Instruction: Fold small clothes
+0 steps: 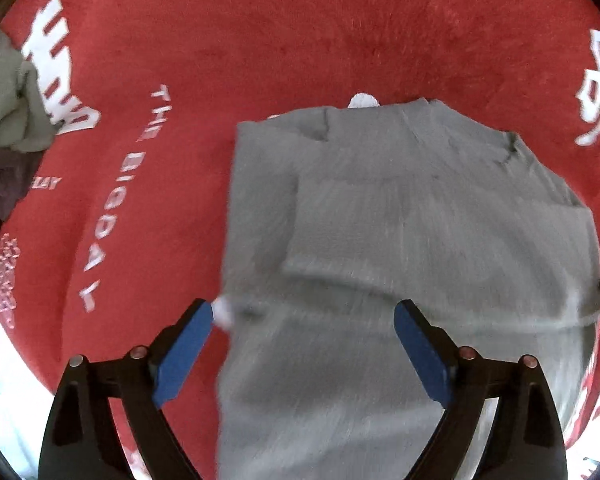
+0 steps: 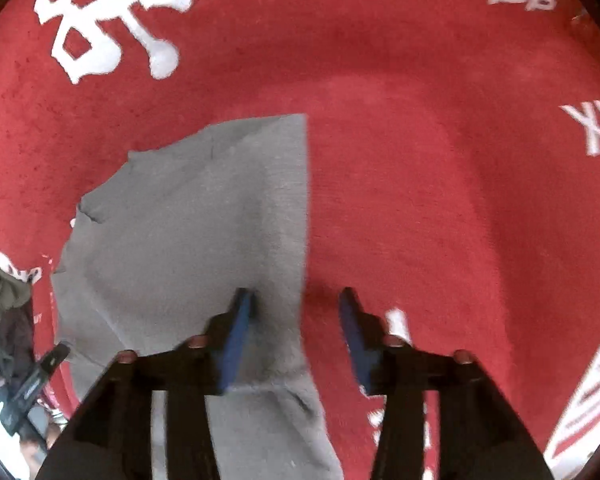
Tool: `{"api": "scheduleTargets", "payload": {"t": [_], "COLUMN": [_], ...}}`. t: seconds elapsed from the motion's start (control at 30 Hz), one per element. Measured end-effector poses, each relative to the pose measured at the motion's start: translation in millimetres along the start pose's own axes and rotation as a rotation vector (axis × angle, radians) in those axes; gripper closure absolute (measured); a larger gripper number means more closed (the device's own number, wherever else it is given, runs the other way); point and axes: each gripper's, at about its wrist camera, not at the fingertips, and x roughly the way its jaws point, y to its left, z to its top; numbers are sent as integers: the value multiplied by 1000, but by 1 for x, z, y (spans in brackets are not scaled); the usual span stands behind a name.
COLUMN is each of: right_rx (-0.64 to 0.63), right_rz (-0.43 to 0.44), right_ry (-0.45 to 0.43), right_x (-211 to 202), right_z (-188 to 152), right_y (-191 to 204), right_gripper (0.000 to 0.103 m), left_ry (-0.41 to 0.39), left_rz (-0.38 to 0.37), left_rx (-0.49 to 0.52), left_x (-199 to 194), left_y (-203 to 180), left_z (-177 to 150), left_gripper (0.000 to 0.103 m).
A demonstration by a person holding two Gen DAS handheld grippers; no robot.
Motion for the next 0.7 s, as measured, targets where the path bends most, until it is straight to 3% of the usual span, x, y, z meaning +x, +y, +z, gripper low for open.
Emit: {"api": "scheduleTargets", "payload": {"t": [0.33, 0.43, 0.47, 0.63, 0.7], "right_rx": [-236, -320, -351, -493, -531], "right_rz": [-10, 16, 25, 103, 159], "right_ry": [90, 102, 107, 94, 65], "right_x": [-78, -99, -106, -136, -151], "right_z": [-64, -80, -85, -109, -117], "right_y": [35, 58, 67, 115, 128], "right_gripper": [40, 36, 35, 22, 16], "left_ry": [6, -8, -18, -42, -46], "left_rz": [20, -26, -37, -79, -63], "left_rx": [7, -21, -26, -59, -56], "left_x": [-118, -150, -159, -202, -215], "left_y": [15, 12, 10, 6, 2], "left_z": [-75, -90, -93, -101, -104], "left_gripper": [10, 8, 0, 0, 0]}}
